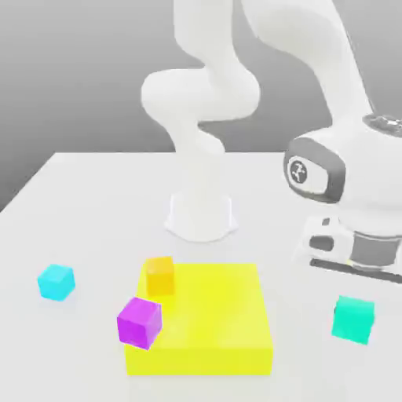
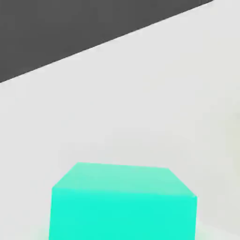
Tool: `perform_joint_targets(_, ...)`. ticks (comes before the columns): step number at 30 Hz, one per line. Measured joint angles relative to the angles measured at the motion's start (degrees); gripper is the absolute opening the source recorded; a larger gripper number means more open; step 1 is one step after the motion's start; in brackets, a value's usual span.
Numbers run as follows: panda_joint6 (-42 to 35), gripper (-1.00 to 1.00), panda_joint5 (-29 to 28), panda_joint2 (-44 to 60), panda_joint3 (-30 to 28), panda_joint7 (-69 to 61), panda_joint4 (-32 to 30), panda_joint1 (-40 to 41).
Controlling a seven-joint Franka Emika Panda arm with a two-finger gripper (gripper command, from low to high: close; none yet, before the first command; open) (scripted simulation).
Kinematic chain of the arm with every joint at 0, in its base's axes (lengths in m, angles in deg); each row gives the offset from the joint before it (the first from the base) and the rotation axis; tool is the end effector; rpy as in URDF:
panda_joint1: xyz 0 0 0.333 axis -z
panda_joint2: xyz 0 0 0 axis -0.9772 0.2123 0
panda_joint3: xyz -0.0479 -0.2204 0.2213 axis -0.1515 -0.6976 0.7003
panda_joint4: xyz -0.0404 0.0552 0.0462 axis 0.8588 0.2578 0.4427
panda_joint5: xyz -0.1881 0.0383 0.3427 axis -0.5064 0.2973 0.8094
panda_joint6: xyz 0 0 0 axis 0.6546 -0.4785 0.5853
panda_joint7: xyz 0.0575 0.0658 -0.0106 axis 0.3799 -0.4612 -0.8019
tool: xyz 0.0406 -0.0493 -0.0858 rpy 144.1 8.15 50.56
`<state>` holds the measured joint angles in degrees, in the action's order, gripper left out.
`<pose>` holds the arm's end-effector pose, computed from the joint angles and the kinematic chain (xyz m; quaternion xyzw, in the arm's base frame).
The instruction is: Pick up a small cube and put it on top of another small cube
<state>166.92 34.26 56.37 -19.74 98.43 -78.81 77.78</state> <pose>0.4469 0.1617 0.2197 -0.8298 0.5576 -0.0216 0.0079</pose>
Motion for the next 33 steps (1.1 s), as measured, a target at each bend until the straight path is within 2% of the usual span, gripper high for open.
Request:
perform_joint_targets(16, -1.3, -1.0, 8.4, -13.2, -15.9, -39.4, -10.3, 33.1)
perform_joint_targets(22, -2.1, -1.0, 10.0, -17.9, -24.1, -51.0, -15.8, 41.3)
perform_joint_targets(26, 3.2, -1.0, 11.2, -12.5, -25.6, -52.6, -17.0, 42.2)
perform_joint_targets(29, 9.0, -1.0, 13.1, -6.5, -24.3, -54.0, -16.8, 43.2)
perform_joint_targets(30, 10.2, 1.0, 13.6, -5.3, -24.1, -54.3, -16.7, 43.4)
perform_joint_targets(33, 10.2, 1.0, 13.6, -5.3, -24.1, -54.3, -16.7, 43.4)
